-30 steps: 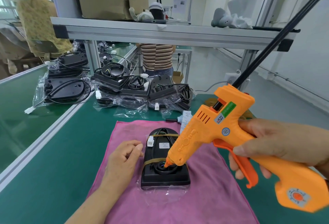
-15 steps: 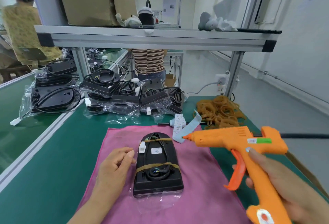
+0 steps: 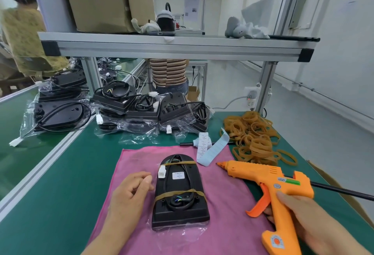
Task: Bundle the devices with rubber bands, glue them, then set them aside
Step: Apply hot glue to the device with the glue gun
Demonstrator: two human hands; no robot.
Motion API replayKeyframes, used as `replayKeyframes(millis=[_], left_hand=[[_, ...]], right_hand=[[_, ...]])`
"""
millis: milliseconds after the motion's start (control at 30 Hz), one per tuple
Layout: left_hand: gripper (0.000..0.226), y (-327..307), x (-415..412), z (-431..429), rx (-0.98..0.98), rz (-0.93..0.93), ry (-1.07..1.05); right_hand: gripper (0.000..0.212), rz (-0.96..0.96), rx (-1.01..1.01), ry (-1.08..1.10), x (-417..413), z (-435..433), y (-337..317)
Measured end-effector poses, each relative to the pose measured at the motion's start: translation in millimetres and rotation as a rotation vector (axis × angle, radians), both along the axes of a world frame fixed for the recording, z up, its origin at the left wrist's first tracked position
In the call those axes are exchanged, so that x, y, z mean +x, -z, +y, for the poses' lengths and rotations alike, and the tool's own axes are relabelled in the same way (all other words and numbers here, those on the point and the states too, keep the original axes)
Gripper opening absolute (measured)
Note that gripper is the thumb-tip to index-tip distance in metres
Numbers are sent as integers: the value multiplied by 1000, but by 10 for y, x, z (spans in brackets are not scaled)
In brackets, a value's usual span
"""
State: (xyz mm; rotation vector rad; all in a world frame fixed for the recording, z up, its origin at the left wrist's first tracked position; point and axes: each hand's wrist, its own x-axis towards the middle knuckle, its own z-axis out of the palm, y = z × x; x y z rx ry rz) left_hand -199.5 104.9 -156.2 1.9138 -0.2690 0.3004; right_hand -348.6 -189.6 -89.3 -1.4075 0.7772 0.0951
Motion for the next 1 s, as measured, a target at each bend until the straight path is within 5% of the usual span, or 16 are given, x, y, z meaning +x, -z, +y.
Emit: replayKeyframes(millis=[67,167,367,433,500,633,800,1000], left_hand=[[38,10,5,-6,-7,3,-2],[37,5,6,-9,-6,7,4],[36,20,26,5,28,-9,1],[34,30,36,3,34,2,2],[32,31,41,-6,16,29,2],[24,-35,59,-35,-36,107,-65],[18,-200,87,-156,50,285,-18],[44,-241,87,-297,165,337,72]], right_hand=[[28,114,-284,64,91,-263,2],[27,298,-692,-205,134,-394,-92],[26,495,-1004,-514,203,-415,-237],[30,460,-1241,-523,259,-349,-339],[27,229,-1374,-439,351,-225,-416],[15,-268,-1034,-350,746,290,-372],[33,-231,-640,-367,1127,897,78],[27,-320,-624,-371,1233,1080,275]])
